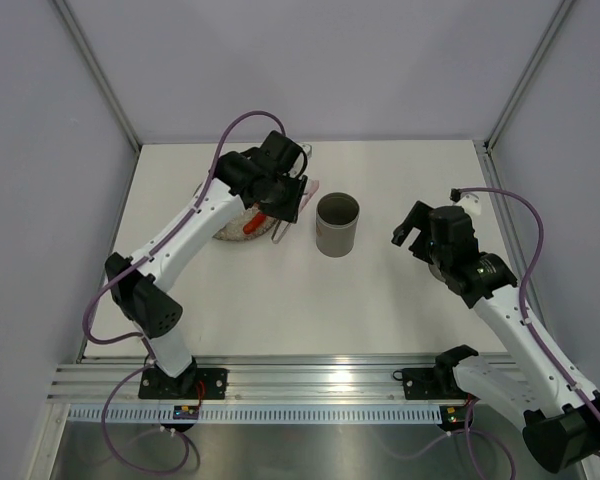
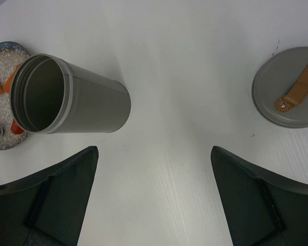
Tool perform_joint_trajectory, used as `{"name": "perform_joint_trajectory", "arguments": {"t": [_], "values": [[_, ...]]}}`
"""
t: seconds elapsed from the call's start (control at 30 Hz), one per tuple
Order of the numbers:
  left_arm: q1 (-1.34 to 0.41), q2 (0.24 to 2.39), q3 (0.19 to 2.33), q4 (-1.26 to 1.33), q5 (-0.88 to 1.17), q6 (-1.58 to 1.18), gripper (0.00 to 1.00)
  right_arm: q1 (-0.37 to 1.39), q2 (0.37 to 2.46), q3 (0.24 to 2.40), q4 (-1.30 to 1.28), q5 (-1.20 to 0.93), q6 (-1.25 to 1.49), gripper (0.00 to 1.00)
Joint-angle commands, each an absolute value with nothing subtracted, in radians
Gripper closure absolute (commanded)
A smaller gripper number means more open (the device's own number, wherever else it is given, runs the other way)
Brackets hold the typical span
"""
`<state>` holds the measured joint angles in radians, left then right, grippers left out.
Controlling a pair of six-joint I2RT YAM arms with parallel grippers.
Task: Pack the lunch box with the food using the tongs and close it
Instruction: Place the fake food in the packing box.
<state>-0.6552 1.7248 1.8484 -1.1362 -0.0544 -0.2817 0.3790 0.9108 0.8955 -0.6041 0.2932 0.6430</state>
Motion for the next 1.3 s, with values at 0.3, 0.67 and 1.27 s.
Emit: {"name": "perform_joint_trajectory", "arguments": {"t": [0.3,0.67,1.27], "values": [[-0.768,1.888,2.032,-1.111,0.028,-0.314,1.0,0.385,0.899,0.933,-0.617,0.334,0.632,0.0],[-0.776,1.94,2.033,-1.1,0.045,-0.322,0.76,0.384,0.89,0.925,-0.618,0.331,0.634,0.01],[-0.782,1.934,2.029,-1.097,0.052,-0.321,0.57,0.383,0.891,0.919,-0.612,0.325,0.638,0.01]]}}
